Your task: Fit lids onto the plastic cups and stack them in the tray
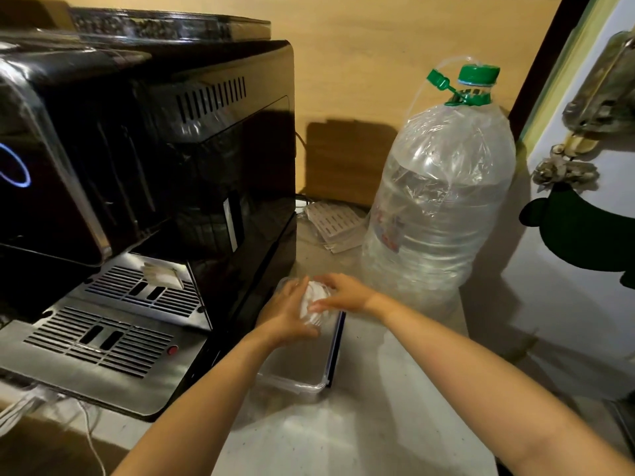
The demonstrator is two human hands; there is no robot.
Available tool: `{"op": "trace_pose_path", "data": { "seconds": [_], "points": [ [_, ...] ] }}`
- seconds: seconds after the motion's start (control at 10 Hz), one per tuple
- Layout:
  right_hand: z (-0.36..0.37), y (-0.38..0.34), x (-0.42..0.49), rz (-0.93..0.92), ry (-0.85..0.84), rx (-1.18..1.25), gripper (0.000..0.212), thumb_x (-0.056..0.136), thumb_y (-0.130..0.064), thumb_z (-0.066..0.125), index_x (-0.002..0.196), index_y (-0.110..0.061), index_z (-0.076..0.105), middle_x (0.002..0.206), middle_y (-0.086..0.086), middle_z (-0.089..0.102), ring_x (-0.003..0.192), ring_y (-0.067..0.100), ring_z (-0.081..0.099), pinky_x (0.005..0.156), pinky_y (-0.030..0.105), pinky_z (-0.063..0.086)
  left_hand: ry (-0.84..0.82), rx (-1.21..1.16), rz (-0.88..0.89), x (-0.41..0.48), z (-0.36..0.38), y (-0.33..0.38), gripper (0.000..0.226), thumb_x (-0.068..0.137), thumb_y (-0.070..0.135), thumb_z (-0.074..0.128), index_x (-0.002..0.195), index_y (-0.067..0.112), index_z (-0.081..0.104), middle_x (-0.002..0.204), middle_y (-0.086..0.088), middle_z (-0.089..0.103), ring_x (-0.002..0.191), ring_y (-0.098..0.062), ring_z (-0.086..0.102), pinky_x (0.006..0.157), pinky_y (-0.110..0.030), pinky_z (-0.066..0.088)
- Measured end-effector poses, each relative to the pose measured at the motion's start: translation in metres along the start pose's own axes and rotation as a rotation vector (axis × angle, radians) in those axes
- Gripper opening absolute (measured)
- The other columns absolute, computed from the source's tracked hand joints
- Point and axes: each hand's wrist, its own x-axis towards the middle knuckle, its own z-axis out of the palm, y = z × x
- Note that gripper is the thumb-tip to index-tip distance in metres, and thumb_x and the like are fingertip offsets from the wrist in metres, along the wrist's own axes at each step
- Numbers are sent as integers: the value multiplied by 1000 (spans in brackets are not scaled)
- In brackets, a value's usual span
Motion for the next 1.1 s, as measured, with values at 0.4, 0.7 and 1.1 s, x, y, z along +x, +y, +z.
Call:
{"op": "trace_pose_path", "data": {
  "seconds": [0.4,0.7,1.1],
  "points": [
    [49,22,22,96,-148,-317,71,81,-36,68,140,-11,39,139,11,51,126,29,50,103,32,39,-11,250,-47,-8,40,-23,88,75,60,53,143,17,17,150,-4,24,135,-23,29,103,-38,36],
    [66,34,28,73,-117,-733,52,86,-49,54,121,-11,55,127,14,58,127,30,42,116,43,13,-86,313,-17,1,58,-34,88,76,54,56,142,11,16,145,-7,29,131,-25,31,94,-41,42],
    [64,31,24,126,-79,-676,62,85,-51,55,131,-11,47,135,14,52,129,31,41,110,39,26,-146,427,-29,11,52,-28,97,77,57,56,145,17,2,157,-11,5,144,-28,4,116,-41,9]
  ]
}}
